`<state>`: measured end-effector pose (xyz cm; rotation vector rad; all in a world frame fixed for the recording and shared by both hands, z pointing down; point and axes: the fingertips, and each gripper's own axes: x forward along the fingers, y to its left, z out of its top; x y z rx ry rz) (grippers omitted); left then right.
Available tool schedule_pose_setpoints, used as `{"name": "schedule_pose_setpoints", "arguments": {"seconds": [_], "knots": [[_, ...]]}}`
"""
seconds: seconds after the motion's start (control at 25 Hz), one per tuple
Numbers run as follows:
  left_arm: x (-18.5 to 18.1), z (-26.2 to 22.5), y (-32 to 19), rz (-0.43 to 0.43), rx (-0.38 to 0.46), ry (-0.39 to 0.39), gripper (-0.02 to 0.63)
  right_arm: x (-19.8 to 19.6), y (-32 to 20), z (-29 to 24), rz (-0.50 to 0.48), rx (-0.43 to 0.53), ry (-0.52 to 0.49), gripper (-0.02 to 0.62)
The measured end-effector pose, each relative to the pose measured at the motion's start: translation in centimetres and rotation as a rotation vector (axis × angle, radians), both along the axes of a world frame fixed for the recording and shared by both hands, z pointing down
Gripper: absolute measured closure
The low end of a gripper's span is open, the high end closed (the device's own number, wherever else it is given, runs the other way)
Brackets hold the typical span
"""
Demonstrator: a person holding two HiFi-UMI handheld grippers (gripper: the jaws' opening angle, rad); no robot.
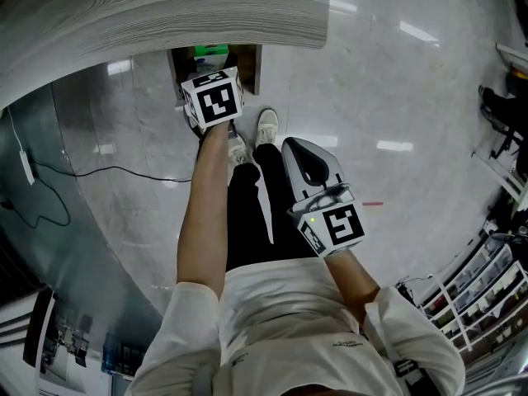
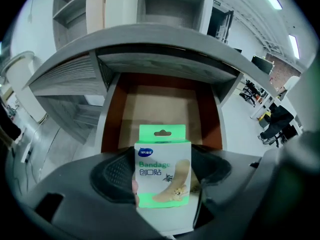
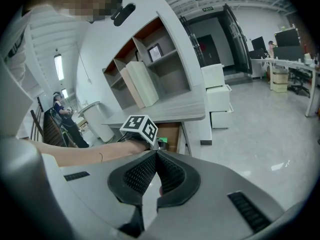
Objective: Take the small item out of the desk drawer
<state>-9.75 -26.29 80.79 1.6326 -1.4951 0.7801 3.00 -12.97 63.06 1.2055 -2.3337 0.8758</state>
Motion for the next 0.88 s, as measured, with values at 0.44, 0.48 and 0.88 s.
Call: {"name": "schedule_pose_setpoints", "arguments": {"seconds": [0.44, 0.48, 0.88], "knots": [[0.2, -5.2, 1.3, 0.006, 0.08, 0.013, 0.25, -0.3, 1.2, -3.2, 0.022, 0.06, 0.008, 0.564], [0.3, -5.8, 1.6, 0.009, 0.09, 0.012, 0.25, -0.2, 1.4, -3.6, 0.026, 0.067, 0.008, 0.563], [0.2, -12.1, 3.8, 0.041, 0.16, 0.001, 0.25, -0.3, 2.5, -8.0, 0.043, 0.124, 0.025, 0.565]]}}
